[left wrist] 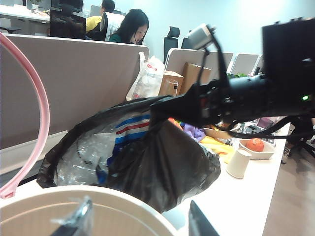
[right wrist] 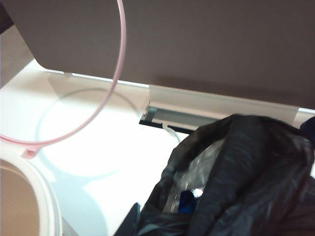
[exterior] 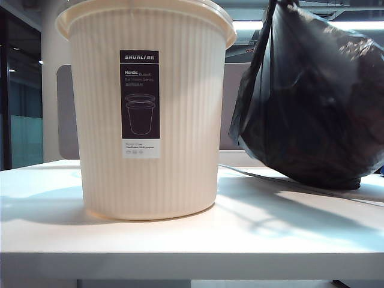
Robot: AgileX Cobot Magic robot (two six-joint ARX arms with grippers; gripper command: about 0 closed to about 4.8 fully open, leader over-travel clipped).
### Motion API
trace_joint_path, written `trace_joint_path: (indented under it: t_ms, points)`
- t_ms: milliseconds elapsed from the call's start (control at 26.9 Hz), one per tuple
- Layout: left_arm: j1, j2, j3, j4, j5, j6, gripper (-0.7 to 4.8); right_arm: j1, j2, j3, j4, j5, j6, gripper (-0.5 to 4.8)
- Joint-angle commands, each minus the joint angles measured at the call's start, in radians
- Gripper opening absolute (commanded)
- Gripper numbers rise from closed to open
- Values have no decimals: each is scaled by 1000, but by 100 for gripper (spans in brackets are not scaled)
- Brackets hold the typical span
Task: Open the ring lid of the trash can, pull out the black garbage bag inside, and place it on the table.
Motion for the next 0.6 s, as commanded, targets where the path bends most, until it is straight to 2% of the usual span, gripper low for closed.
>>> trace_joint_path:
  t_ms: [37,409,595]
  points:
    - [-2,-4,5,13,21,-4,246,2,-21,4,24,2,-15,-2]
    - [-2,-4,5,12,46,-27,246,2,-47,-5,16,2,-24,-1]
    - [-2,-5,5,12,49,-42,246,0,-121,-161,122,9,-19,-2]
